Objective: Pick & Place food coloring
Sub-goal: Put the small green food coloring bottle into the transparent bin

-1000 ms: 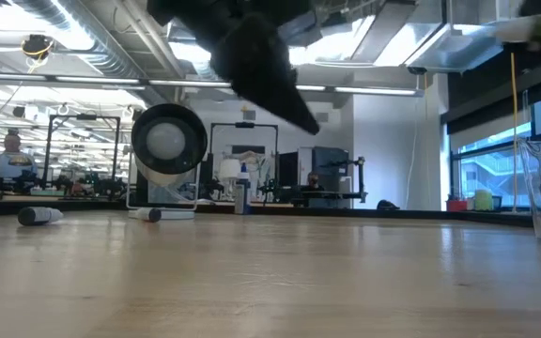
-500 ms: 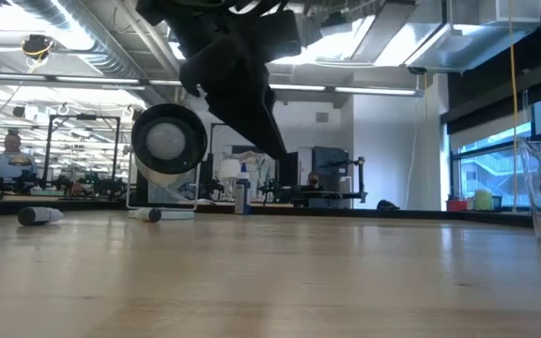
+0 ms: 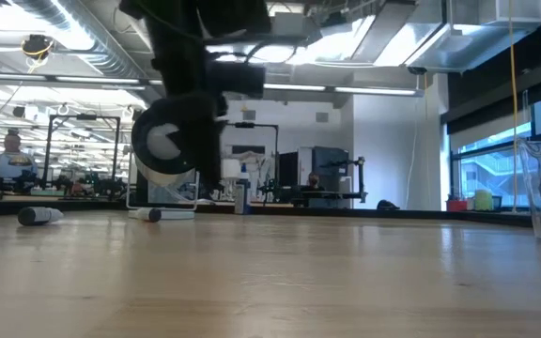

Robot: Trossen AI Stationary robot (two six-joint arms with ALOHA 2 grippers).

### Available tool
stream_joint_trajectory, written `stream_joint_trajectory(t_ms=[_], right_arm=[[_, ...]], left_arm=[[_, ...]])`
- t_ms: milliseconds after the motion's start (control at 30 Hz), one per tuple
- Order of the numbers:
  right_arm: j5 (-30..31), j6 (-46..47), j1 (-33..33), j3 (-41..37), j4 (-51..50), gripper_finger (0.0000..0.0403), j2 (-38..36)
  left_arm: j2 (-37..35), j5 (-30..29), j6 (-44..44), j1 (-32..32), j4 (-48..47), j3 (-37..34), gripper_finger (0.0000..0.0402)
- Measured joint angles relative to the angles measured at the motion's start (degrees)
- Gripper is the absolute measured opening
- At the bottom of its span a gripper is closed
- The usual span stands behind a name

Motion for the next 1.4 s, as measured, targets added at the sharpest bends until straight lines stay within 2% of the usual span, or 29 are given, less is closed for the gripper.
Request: stream_joint_trajectory(t_ms=[233, 533, 833, 1033, 1400], right_arm=[[0.06, 0.02, -0.02, -3.01, 4.01, 0.0080, 0.02], [0.07, -0.11, -0.02, -3.09, 4.57, 0.0080, 0.02], [0.06, -0.17, -0.02, -3.09, 4.53, 0.0081, 0.02], [0.07, -0.20, -0.02, -3.09, 4.49, 0.0081, 0.02], [0.05, -0.17, -0.02, -3.09, 4.46, 0.0081, 0.02]], left_arm=[[0.00, -0.79, -5.22, 0.91, -11.28, 0.00, 0.0169], [0.00, 1.98, -9.27, 0.89, -21.18, 0.00, 0.0169], [0.00, 4.33, -9.78, 0.87, -23.64, 0.00, 0.0169], [0.00, 9.37, -16.01, 0.87, -25.99, 0.00, 0.0169], [0.00, 9.67, -24.10, 0.82, -31.72, -0.90, 0.0169]])
